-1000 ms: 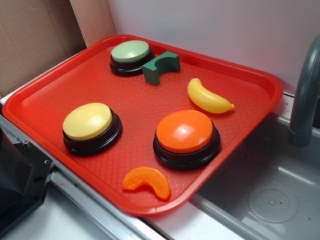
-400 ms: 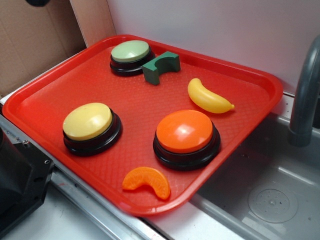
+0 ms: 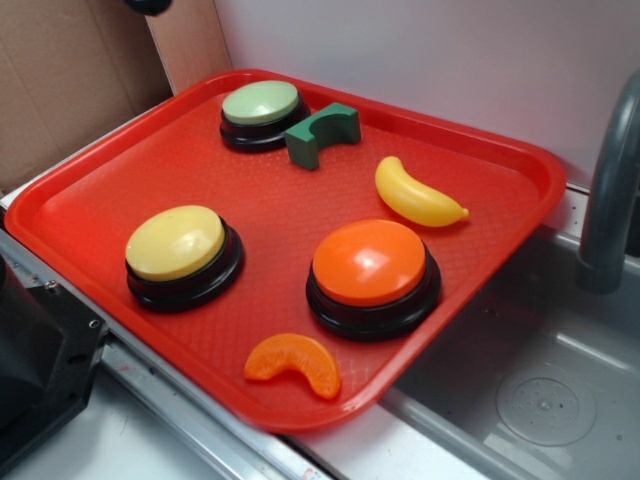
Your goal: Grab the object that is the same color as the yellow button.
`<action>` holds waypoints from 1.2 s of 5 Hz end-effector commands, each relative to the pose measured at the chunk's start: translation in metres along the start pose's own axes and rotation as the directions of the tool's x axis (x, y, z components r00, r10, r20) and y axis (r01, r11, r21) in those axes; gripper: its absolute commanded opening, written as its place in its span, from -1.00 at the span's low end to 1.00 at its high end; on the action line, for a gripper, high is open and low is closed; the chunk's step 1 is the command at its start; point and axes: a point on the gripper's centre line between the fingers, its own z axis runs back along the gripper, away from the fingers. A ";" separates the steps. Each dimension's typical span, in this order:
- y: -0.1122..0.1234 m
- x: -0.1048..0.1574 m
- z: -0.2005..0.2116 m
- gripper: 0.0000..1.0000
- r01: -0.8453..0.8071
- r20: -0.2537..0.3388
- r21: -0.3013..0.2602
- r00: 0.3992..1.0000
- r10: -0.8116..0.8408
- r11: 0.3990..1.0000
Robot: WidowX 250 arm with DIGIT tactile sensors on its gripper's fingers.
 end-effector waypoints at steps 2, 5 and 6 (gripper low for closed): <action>-0.017 0.077 -0.069 1.00 0.616 -0.077 0.108 0.788 -0.611 0.781; -0.020 0.078 -0.141 1.00 0.705 -0.038 -0.054 0.706 -0.707 0.707; -0.016 0.085 -0.158 1.00 0.686 -0.017 -0.043 0.727 -0.687 0.727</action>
